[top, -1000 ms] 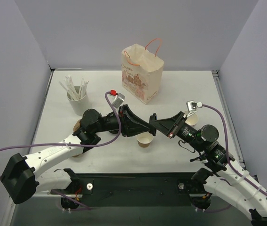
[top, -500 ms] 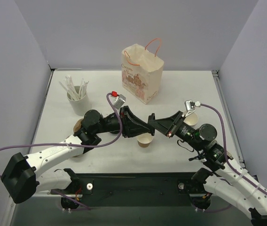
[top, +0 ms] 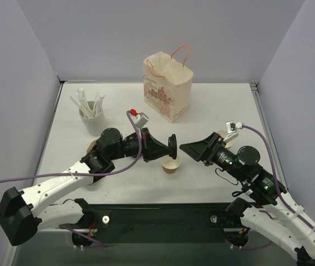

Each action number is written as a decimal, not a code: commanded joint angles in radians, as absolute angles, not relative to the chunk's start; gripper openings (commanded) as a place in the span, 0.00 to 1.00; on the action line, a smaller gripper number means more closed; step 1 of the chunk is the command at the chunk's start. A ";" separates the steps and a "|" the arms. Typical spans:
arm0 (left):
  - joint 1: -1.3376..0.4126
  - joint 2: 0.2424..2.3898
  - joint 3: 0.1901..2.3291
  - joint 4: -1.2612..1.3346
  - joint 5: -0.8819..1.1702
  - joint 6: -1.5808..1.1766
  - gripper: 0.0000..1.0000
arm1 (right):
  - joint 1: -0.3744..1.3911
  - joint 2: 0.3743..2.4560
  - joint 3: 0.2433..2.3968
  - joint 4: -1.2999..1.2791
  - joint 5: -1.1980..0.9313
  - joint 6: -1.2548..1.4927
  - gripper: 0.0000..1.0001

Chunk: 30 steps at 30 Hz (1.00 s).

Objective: Pack the takeout coffee

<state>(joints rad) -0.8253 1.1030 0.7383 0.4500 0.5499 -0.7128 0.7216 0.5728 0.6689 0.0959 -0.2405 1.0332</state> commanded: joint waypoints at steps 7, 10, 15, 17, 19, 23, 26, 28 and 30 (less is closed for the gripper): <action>-0.908 1.340 1.231 -0.605 -0.044 -0.423 0.00 | 0.727 0.492 0.858 -0.483 0.207 0.815 0.87; -1.002 1.496 1.414 -0.793 -0.181 -0.417 0.00 | 0.726 0.485 0.861 -0.518 0.230 0.802 0.87; -1.046 1.604 1.540 -0.883 -0.210 -0.428 0.00 | 0.729 0.465 0.871 -0.546 0.245 0.785 0.92; -1.049 1.647 1.565 -0.913 -0.204 -0.426 0.00 | 0.727 0.457 0.876 -0.557 0.256 0.781 0.93; -1.060 1.683 1.589 -0.923 -0.189 -0.423 0.00 | 0.727 0.446 0.876 -0.563 0.261 0.772 0.94; -1.078 1.720 1.611 -0.939 -0.186 -0.428 0.00 | 0.727 0.437 0.876 -0.569 0.272 0.767 0.93; -1.086 1.735 1.626 -0.939 -0.181 -0.429 0.00 | 0.729 0.439 0.876 -0.569 0.270 0.762 0.94; -1.088 1.746 1.644 -0.940 -0.175 -0.426 0.00 | 0.727 0.443 0.874 -0.571 0.268 0.761 0.94; -1.089 1.753 1.661 -0.948 -0.172 -0.426 0.00 | 0.727 0.446 0.874 -0.569 0.270 0.759 0.94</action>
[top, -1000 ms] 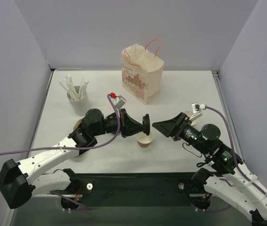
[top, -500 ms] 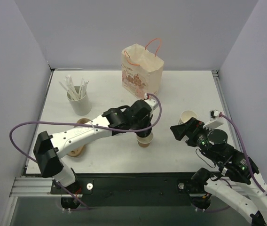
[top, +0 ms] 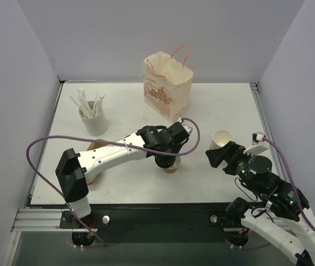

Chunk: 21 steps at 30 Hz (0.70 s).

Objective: Pack the takeout coffee

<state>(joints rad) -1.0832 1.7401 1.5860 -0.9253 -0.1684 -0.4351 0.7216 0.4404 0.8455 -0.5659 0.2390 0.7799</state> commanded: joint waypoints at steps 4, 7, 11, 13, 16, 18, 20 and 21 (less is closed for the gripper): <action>-1.095 1.775 1.692 -0.956 -0.158 -0.422 0.00 | 0.727 0.445 0.877 -0.569 0.272 0.756 0.94; -1.095 1.793 1.707 -0.959 -0.153 -0.423 0.00 | 0.729 0.439 0.876 -0.571 0.272 0.755 0.94; -1.097 1.816 1.729 -0.968 -0.143 -0.422 0.01 | 0.727 0.430 0.874 -0.571 0.267 0.758 0.94; -1.100 1.825 1.736 -0.971 -0.141 -0.422 0.01 | 0.727 0.426 0.871 -0.572 0.267 0.759 0.93; -1.101 1.836 1.741 -0.969 -0.137 -0.422 0.03 | 0.729 0.417 0.868 -0.571 0.261 0.764 0.94; -1.101 1.847 1.744 -0.971 -0.137 -0.422 0.04 | 0.729 0.416 0.865 -0.571 0.259 0.764 0.94; -1.103 1.853 1.749 -0.971 -0.135 -0.422 0.07 | 0.727 0.411 0.865 -0.572 0.259 0.762 0.94; -1.101 1.858 1.750 -0.971 -0.135 -0.422 0.07 | 0.729 0.407 0.865 -0.572 0.261 0.764 0.94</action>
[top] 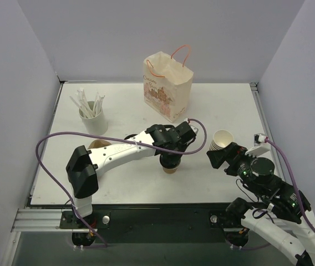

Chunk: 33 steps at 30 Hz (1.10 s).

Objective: Pack the takeout coffee

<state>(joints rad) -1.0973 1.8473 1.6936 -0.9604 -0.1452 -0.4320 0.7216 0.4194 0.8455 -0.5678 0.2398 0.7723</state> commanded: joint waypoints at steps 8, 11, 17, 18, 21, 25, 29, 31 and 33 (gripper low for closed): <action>-1.101 1.887 1.764 -0.973 -0.137 -0.417 0.14 | 0.727 0.396 0.876 -0.581 0.262 0.759 0.94; -1.103 1.898 1.763 -0.973 -0.133 -0.417 0.14 | 0.727 0.393 0.877 -0.583 0.265 0.758 0.94; -1.101 1.907 1.766 -0.969 -0.137 -0.419 0.17 | 0.729 0.391 0.884 -0.589 0.268 0.755 0.94; -1.103 1.907 1.766 -0.971 -0.137 -0.419 0.17 | 0.729 0.390 0.884 -0.589 0.268 0.752 0.94; -1.101 1.908 1.767 -0.969 -0.137 -0.419 0.21 | 0.727 0.387 0.888 -0.592 0.270 0.752 0.94; -1.101 1.905 1.770 -0.965 -0.129 -0.419 0.30 | 0.729 0.390 0.891 -0.594 0.273 0.746 0.94; -1.103 1.888 1.773 -0.954 -0.117 -0.419 0.36 | 0.727 0.397 0.894 -0.597 0.267 0.746 0.94; -1.101 1.879 1.775 -0.943 -0.115 -0.417 0.38 | 0.729 0.400 0.896 -0.597 0.264 0.744 0.94; -1.100 1.868 1.781 -0.943 -0.118 -0.417 0.40 | 0.729 0.408 0.893 -0.597 0.267 0.742 0.94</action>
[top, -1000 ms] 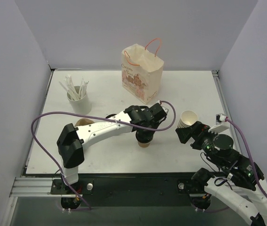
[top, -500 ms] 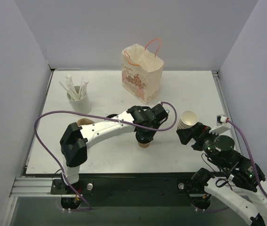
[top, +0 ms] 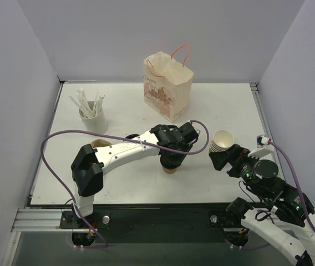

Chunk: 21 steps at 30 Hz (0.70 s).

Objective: Pack the takeout coffee

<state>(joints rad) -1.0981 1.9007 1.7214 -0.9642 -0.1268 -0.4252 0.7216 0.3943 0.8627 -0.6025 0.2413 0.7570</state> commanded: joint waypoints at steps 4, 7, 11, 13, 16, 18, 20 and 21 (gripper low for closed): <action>-1.068 1.816 1.775 -0.937 -0.155 -0.439 0.43 | 0.727 0.449 0.896 -0.597 0.241 0.735 0.91; -1.029 1.708 1.694 -0.878 -0.143 -0.456 0.45 | 0.727 0.526 0.911 -0.597 0.209 0.712 0.89; -0.908 1.586 1.511 -0.721 -0.022 -0.476 0.46 | 0.730 0.652 0.930 -0.585 0.144 0.706 0.85; -0.879 1.525 1.401 -0.671 -0.008 -0.482 0.49 | 0.732 0.736 0.934 -0.560 0.120 0.704 0.84; -0.832 1.477 1.275 -0.556 0.057 -0.482 0.50 | 0.732 0.845 0.930 -0.506 0.083 0.715 0.84; -0.807 1.468 1.218 -0.486 0.093 -0.491 0.50 | 0.730 0.926 0.931 -0.485 0.058 0.724 0.84; -0.801 1.468 1.194 -0.436 0.119 -0.491 0.50 | 0.732 0.974 0.934 -0.456 0.046 0.727 0.84; -0.796 1.470 1.183 -0.427 0.126 -0.491 0.50 | 0.730 1.014 0.933 -0.445 0.038 0.727 0.84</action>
<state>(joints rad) -0.8116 1.4757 1.2247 -0.6029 0.0338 -0.4789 0.7227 0.9287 0.9066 -0.5152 0.0879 0.7246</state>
